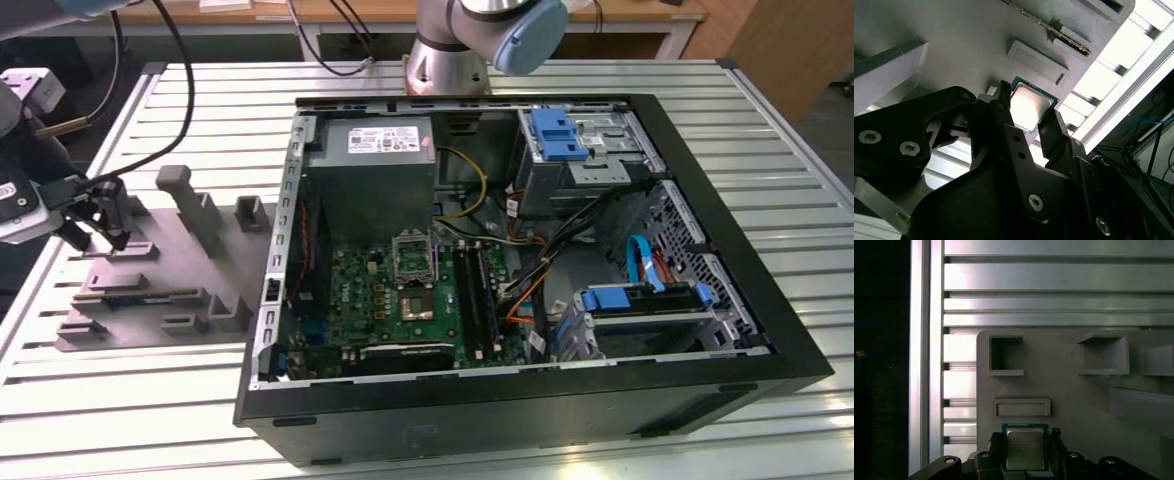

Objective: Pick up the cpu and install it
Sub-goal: 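Pick up the cpu and move it towards the insertion slot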

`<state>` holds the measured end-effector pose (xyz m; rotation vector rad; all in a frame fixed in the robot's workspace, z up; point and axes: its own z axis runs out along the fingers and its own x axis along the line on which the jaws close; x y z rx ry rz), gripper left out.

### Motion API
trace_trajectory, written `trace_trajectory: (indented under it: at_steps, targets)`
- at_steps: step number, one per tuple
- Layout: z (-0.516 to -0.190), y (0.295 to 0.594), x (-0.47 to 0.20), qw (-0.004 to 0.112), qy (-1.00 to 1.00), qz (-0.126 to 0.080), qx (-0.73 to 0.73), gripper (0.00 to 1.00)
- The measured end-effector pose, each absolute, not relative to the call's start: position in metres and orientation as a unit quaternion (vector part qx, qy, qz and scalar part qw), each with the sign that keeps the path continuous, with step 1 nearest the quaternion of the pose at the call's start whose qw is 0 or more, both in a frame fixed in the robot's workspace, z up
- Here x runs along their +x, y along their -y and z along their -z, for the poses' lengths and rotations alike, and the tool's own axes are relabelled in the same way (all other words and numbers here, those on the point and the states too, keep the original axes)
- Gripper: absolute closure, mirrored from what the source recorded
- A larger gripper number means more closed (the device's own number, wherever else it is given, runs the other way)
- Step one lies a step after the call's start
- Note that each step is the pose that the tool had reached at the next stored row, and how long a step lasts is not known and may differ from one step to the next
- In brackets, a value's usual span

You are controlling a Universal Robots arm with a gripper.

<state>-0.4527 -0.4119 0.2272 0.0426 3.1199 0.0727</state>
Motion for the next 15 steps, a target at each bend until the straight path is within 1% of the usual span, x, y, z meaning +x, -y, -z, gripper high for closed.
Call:
trace_trajectory:
  at_steps: [15]
  targets:
    - [-0.2315,0.4119,-0.4527,0.010,-1.000,-0.023,0.014,0.53]
